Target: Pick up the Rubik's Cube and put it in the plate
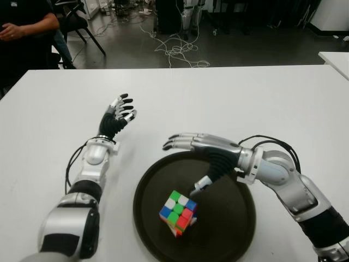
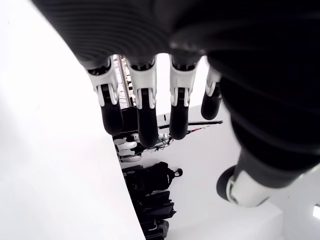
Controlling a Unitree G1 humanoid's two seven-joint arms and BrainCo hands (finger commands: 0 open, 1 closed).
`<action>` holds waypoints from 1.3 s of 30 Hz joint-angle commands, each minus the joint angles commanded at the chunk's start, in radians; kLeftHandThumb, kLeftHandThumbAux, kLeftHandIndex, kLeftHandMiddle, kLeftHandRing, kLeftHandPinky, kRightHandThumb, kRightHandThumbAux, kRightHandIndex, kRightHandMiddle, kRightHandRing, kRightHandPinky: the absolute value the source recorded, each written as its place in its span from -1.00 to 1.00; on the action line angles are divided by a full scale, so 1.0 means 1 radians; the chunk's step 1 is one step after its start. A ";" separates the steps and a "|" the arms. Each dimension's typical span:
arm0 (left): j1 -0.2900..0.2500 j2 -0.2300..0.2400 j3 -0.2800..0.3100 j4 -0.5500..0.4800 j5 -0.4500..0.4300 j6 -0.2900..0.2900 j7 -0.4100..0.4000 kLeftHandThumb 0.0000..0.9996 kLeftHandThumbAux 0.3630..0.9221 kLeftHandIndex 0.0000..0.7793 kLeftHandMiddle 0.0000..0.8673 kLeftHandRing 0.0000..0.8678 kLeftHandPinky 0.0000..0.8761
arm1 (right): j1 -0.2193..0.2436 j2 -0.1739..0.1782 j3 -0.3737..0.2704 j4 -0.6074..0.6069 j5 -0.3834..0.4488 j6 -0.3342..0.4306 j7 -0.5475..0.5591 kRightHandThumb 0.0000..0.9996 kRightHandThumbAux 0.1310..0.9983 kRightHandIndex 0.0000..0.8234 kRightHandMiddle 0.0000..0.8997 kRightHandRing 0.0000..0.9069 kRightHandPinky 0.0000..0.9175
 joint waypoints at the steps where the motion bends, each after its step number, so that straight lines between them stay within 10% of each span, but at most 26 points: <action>1: 0.000 0.000 0.001 -0.002 -0.003 0.001 -0.007 -0.63 0.13 -0.71 -0.55 -0.55 -0.53 | -0.001 -0.001 -0.010 0.008 0.007 -0.015 -0.010 -0.92 -0.33 -1.00 -1.00 -1.00 -1.00; 12: -0.004 0.003 0.006 -0.001 -0.009 0.022 -0.023 -0.58 0.16 -0.68 -0.52 -0.51 -0.49 | -0.069 -0.069 -0.153 0.058 0.179 -0.068 0.033 -0.90 -0.53 -1.00 -1.00 -1.00 -1.00; 21: -0.003 0.002 0.003 -0.003 0.001 0.022 -0.008 -0.64 0.20 -0.70 -0.56 -0.57 -0.59 | -0.143 0.058 -0.340 0.351 0.337 -0.123 -0.132 -0.85 -0.33 -0.96 -0.83 -0.85 -0.78; 28: -0.004 0.004 -0.001 0.000 0.008 0.012 0.005 -0.65 0.20 -0.69 -0.55 -0.56 -0.56 | -0.164 0.235 -0.457 0.680 0.373 -0.106 -0.388 -0.77 0.15 -0.64 -0.41 -0.40 -0.30; 39: -0.016 0.005 -0.009 0.018 0.010 0.031 -0.020 -0.66 0.10 -0.65 -0.55 -0.53 -0.48 | -0.317 0.281 -0.469 0.989 0.266 0.024 -0.683 -0.69 0.42 -0.50 -0.36 -0.36 -0.31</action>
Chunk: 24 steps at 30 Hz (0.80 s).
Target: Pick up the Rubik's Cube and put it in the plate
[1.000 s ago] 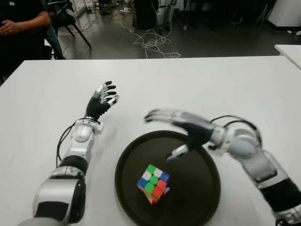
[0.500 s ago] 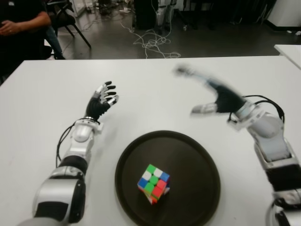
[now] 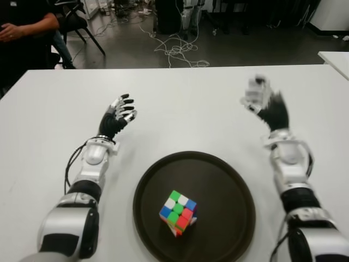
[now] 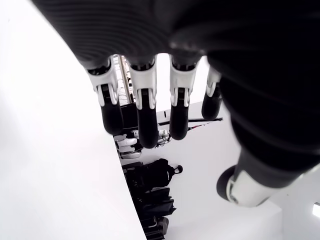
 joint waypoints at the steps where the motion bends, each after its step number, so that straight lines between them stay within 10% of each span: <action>1: -0.001 0.000 0.000 0.001 -0.001 0.002 -0.005 -0.66 0.10 -0.65 -0.56 -0.53 -0.48 | -0.005 -0.008 0.012 0.024 -0.028 -0.013 -0.032 -0.70 0.42 -0.51 -0.37 -0.37 -0.33; 10: -0.008 -0.005 0.001 0.005 -0.006 0.007 -0.023 -0.71 0.01 -0.67 -0.60 -0.56 -0.53 | -0.046 -0.063 0.094 0.175 -0.217 -0.101 -0.274 -0.85 0.49 -0.64 -0.53 -0.53 -0.55; 24: -0.003 -0.006 0.009 -0.003 -0.014 0.009 -0.028 -0.77 0.18 -0.72 -0.65 -0.63 -0.61 | -0.107 -0.077 0.080 0.317 -0.211 -0.101 -0.337 -0.96 0.61 -0.51 -0.54 -0.60 -0.69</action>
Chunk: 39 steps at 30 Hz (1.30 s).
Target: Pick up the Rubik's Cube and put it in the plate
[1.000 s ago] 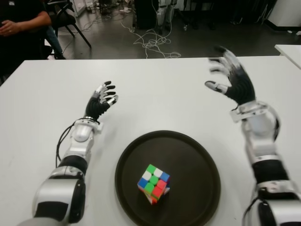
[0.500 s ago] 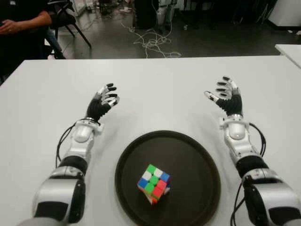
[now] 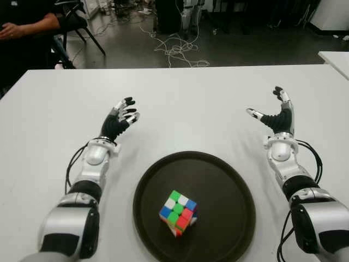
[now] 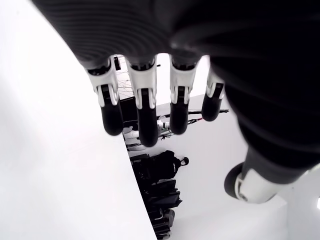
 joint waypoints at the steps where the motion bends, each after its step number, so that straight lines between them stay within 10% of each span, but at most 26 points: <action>1: 0.000 -0.001 0.001 0.000 -0.001 0.000 0.003 -0.77 0.18 -0.72 -0.65 -0.62 -0.60 | -0.002 0.002 -0.007 0.003 0.010 0.006 0.007 -0.96 0.61 -0.51 -0.54 -0.60 -0.69; 21: -0.001 0.001 0.028 -0.005 -0.025 0.011 0.017 -0.77 0.29 -0.71 -0.62 -0.60 -0.55 | 0.036 0.072 -0.052 -0.073 0.102 -0.062 0.103 -0.79 0.62 -0.48 -0.40 -0.42 -0.44; 39: -0.009 0.003 0.038 -0.002 -0.035 0.035 0.004 -0.77 0.41 -0.61 -0.52 -0.53 -0.49 | 0.044 0.057 -0.076 -0.072 0.230 -0.107 0.631 -0.87 0.49 -0.39 -0.27 -0.24 -0.16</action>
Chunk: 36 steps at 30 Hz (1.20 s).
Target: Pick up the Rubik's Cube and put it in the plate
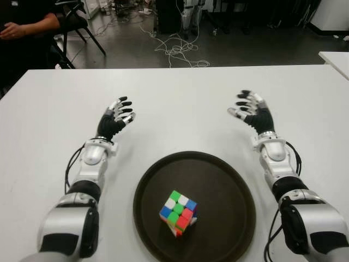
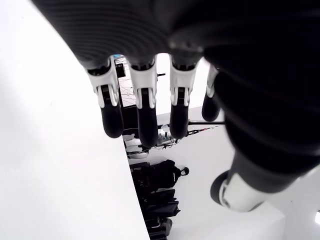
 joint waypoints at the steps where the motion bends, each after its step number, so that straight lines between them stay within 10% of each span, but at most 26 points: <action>1: -0.001 0.000 0.001 0.000 -0.001 0.003 -0.001 -0.77 0.40 -0.62 -0.52 -0.53 -0.50 | 0.000 0.000 -0.001 0.001 -0.001 -0.001 0.003 -0.87 0.49 -0.38 -0.27 -0.23 -0.16; 36: -0.013 -0.009 0.015 0.013 -0.006 0.011 0.009 -0.78 0.54 -0.64 -0.53 -0.54 -0.50 | -0.015 -0.031 0.069 0.067 -0.169 -0.055 -0.263 -0.93 0.39 -0.26 -0.20 -0.16 -0.15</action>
